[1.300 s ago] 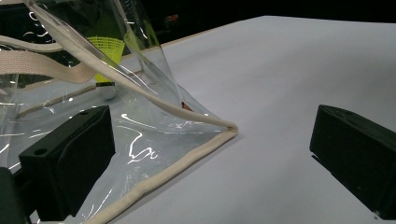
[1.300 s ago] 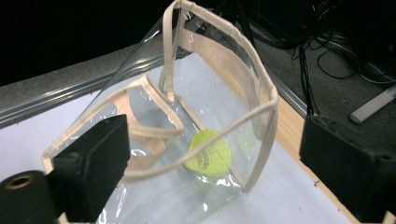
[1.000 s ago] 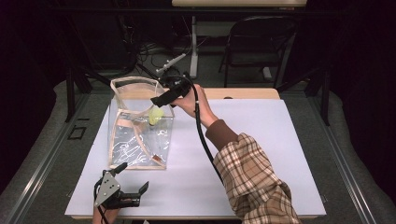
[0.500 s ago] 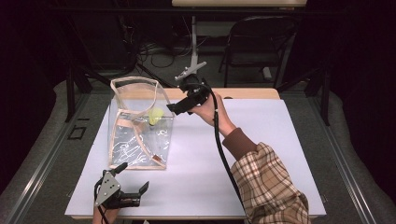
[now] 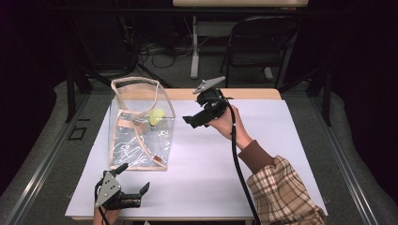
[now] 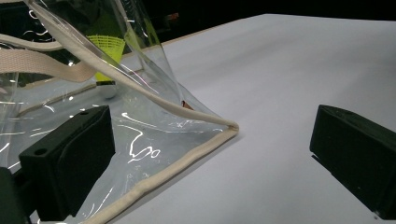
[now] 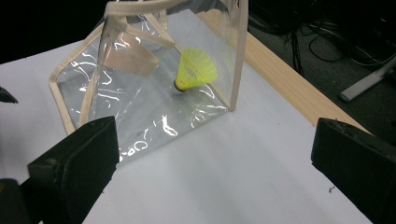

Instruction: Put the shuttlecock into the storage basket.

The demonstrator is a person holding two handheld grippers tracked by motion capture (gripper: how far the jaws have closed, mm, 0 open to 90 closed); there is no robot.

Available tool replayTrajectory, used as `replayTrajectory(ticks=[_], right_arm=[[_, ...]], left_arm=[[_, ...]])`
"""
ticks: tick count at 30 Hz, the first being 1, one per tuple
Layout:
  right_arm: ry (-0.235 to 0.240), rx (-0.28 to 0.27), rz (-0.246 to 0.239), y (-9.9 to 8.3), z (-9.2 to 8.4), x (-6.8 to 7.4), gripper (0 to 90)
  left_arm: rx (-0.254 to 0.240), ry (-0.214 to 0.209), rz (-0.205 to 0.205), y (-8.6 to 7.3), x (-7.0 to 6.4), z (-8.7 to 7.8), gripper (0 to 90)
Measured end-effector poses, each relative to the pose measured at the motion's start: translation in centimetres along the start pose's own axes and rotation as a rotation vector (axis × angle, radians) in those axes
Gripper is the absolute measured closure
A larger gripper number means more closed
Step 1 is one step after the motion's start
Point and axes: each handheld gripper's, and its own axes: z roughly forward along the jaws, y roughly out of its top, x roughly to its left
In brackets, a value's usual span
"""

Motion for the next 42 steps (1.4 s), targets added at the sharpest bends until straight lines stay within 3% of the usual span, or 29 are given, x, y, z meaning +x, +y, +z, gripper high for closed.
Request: replayTrajectory(ticks=[7, 21, 42], right_arm=[[-0.015, -0.010, 0.011, -2.2, -1.2, -0.2, 0.5], [-0.067, -0.015, 0.026, -8.2, -3.5, -0.1, 0.5], [-0.138, -0.048, 0.056, -15.6, -6.3, 0.9, 1.0]], left_arm=[[0.001, 0.001, 0.003, 0.0, 0.0, 0.0, 0.0], [0.000, 0.002, 0.003, 0.0, 0.0, 0.0, 0.0], [0.003, 0.004, 0.004, 0.0, 0.0, 0.1, 0.0]])
